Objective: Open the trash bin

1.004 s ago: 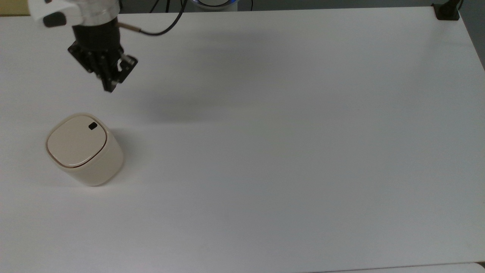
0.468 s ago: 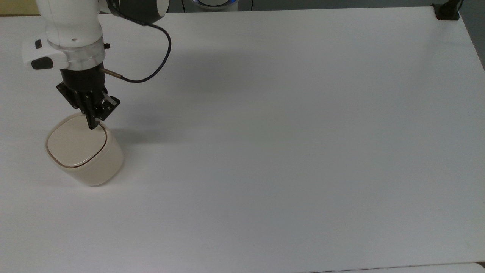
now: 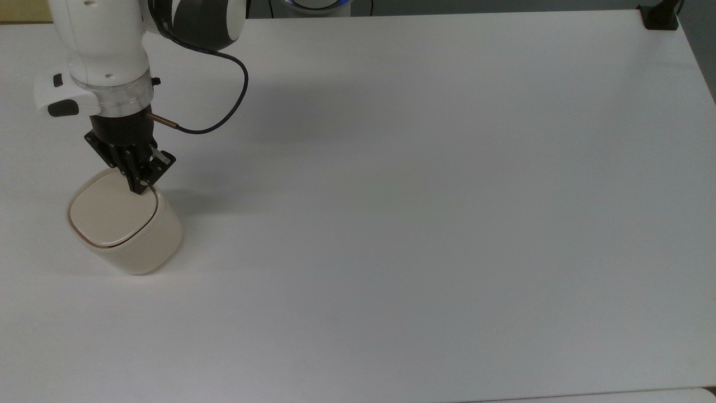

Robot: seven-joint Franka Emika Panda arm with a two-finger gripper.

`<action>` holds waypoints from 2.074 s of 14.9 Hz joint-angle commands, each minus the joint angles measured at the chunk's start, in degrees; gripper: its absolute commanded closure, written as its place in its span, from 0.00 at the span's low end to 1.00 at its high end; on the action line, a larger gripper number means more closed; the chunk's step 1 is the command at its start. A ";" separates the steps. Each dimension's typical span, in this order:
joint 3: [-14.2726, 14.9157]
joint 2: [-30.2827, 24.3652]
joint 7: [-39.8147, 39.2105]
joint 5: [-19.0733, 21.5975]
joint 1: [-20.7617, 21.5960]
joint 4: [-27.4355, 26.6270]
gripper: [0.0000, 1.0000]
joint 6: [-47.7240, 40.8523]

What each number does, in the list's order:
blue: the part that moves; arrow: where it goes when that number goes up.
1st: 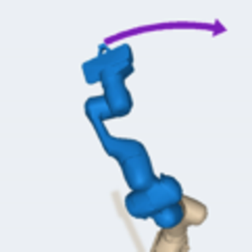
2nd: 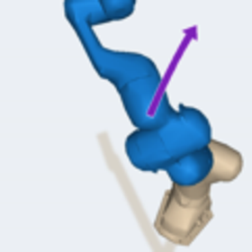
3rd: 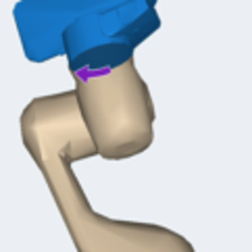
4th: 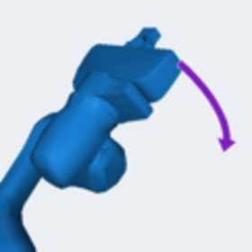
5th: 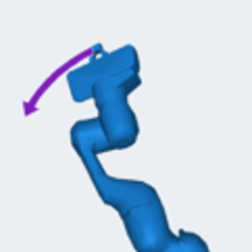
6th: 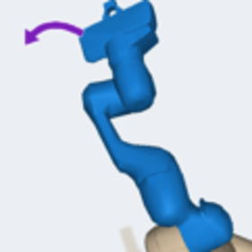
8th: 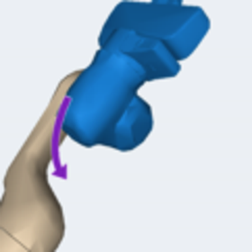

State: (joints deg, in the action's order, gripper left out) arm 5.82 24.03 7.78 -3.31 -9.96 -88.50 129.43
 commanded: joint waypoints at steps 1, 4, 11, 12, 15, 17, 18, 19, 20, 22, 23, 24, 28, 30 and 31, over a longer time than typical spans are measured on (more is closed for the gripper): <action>-0.02 0.50 0.84 -0.56 -0.24 -0.18 0.90 0.91; -0.02 0.67 0.75 -0.56 -0.33 -0.26 0.90 0.91; -0.02 0.15 0.84 -0.39 -0.42 0.52 0.90 0.39; -0.02 -0.81 0.92 -0.04 -0.24 2.35 0.90 -0.40; -0.81 -5.90 0.93 -0.56 1.51 3.07 0.89 -8.83; -0.81 -8.72 0.84 -0.47 4.05 2.72 0.89 -11.90; -0.81 -9.60 0.66 -0.56 5.28 2.72 0.88 -14.53; -0.81 -10.57 0.49 -0.56 6.60 2.72 0.88 -16.99; -0.81 -11.45 0.14 -0.65 7.83 2.64 0.88 -19.11; -0.81 -13.47 -1.00 -0.65 9.59 2.46 0.88 -23.15; -0.81 -14.26 -1.79 -0.74 10.82 2.46 0.88 -25.43; -0.81 -15.23 -2.50 -0.74 11.70 2.29 0.87 -27.63; -0.81 -19.10 -5.49 -0.65 15.57 -1.40 0.79 -32.39; -0.90 -19.28 -6.81 -0.39 15.76 -1.23 0.56 -35.29; -0.90 -19.37 -6.81 -0.56 15.93 -1.23 0.40 -35.91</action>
State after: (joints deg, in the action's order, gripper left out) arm 4.39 7.15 3.35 -3.49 5.15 -86.96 95.82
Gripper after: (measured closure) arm 0.789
